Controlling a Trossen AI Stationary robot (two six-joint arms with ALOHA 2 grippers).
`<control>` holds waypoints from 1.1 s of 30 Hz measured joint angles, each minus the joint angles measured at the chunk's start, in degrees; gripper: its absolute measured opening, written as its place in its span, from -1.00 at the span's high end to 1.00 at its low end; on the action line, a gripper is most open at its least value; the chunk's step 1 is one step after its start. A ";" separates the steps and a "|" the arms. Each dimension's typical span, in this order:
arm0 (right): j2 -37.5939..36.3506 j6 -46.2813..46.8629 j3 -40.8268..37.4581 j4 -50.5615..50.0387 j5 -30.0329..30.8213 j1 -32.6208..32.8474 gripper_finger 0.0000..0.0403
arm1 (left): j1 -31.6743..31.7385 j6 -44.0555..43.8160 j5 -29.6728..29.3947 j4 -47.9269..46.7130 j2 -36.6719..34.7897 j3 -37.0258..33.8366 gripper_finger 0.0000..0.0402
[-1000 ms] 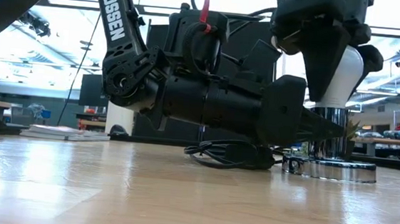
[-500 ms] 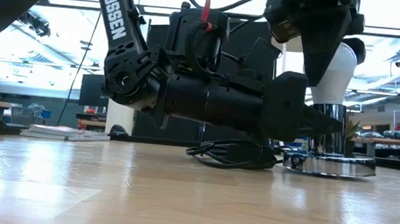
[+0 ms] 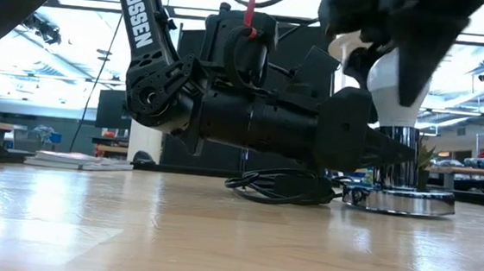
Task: Screw lightbulb
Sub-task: Insert the lightbulb into the lamp
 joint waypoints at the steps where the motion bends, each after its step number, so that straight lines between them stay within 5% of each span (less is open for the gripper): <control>1: -0.02 -4.00 0.00 -0.01 -0.50 0.00 -0.95 | 0.00 0.00 0.00 -0.05 0.00 -0.01 0.11; 19: -0.02 -64.27 0.04 -0.28 -0.35 1.04 -0.94 | -0.04 0.02 0.11 -0.72 0.04 -0.04 0.11; 33: 2.23 -79.97 -0.15 -1.27 -0.22 0.96 -0.77 | -0.04 0.11 0.01 -1.17 0.04 -0.04 0.11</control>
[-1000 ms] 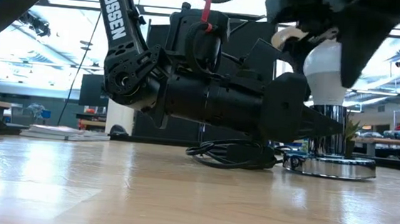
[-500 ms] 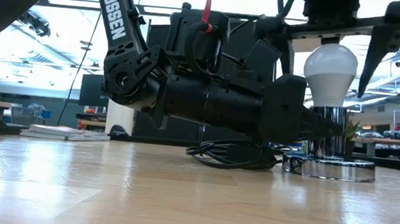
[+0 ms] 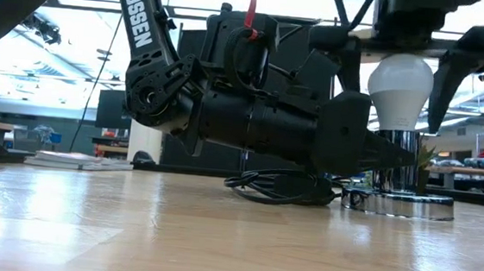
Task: Screw lightbulb
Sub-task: Insert the lightbulb into the lamp
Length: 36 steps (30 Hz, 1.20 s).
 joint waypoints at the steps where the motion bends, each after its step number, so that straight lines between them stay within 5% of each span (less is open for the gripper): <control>1: 0.57 -1.17 0.05 -0.07 0.02 -0.02 -0.75 | 0.00 -0.02 -0.07 -0.09 0.00 -0.01 0.11; 8: 1.82 -5.83 0.33 -0.35 1.40 -0.04 -0.56 | -0.02 0.02 -0.13 -0.10 0.04 -0.02 0.11; 16: 1.93 -0.17 0.15 -0.62 1.33 -0.09 -0.27 | -0.02 0.00 -0.10 -0.12 0.07 -0.02 0.11; 36: 2.10 66.60 0.04 0.04 0.00 -0.11 -0.28 | -0.02 -0.13 -0.01 -0.14 0.07 -0.04 0.11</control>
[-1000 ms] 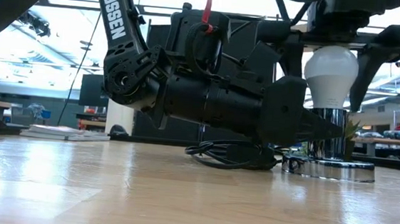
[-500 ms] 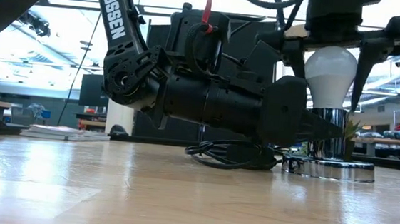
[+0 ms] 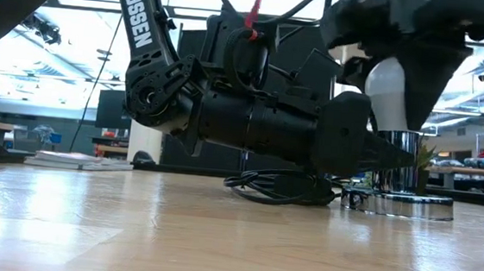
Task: Screw lightbulb
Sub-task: Insert the lightbulb into the lamp
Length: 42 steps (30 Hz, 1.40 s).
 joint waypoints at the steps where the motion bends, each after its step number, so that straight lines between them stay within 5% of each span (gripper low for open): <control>1: 0.00 4.25 0.00 0.01 0.00 0.00 -0.29 | 0.00 -0.06 0.10 0.00 0.00 0.00 0.11; 11: 0.04 45.04 -0.02 0.34 0.94 0.00 -0.31 | 0.02 -0.41 0.20 -0.02 0.00 0.00 0.11; 16: 0.04 54.58 -0.04 0.29 1.14 0.00 -0.32 | 0.02 -0.59 0.19 -0.02 0.00 0.00 0.11; 34: 0.54 34.41 4.39 -5.38 0.35 -1.79 -0.90 | 0.06 -0.92 -0.05 0.02 0.00 0.02 0.11; 42: 0.46 3.06 5.01 -5.63 0.27 -3.04 -0.96 | 0.11 -0.96 -0.11 -0.01 0.00 0.02 0.11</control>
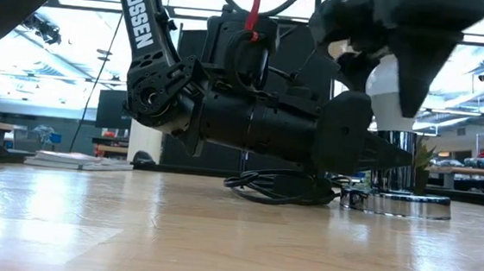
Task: Screw lightbulb
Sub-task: Insert the lightbulb into the lamp
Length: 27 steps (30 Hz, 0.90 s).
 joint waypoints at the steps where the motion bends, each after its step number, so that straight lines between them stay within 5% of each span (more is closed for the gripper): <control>1: -0.01 -4.32 0.00 0.05 -0.01 0.15 -0.95 | 0.00 0.00 -0.02 0.01 0.00 0.00 0.11; 8: -0.20 -32.88 -0.31 1.56 0.52 2.27 -0.87 | 0.00 0.02 0.02 -0.06 0.00 0.00 0.11; 13: -0.25 -44.93 -2.87 3.82 0.55 3.24 -0.84 | 0.00 0.00 0.02 -0.10 0.00 0.00 0.11; 19: -0.74 -46.84 -5.07 4.59 0.63 3.45 -0.71 | 0.00 -0.02 0.09 -0.21 0.00 0.02 0.11; 27: -0.61 -42.31 -5.25 5.90 0.03 3.43 -0.25 | -0.02 0.00 0.09 -0.23 0.00 0.02 0.11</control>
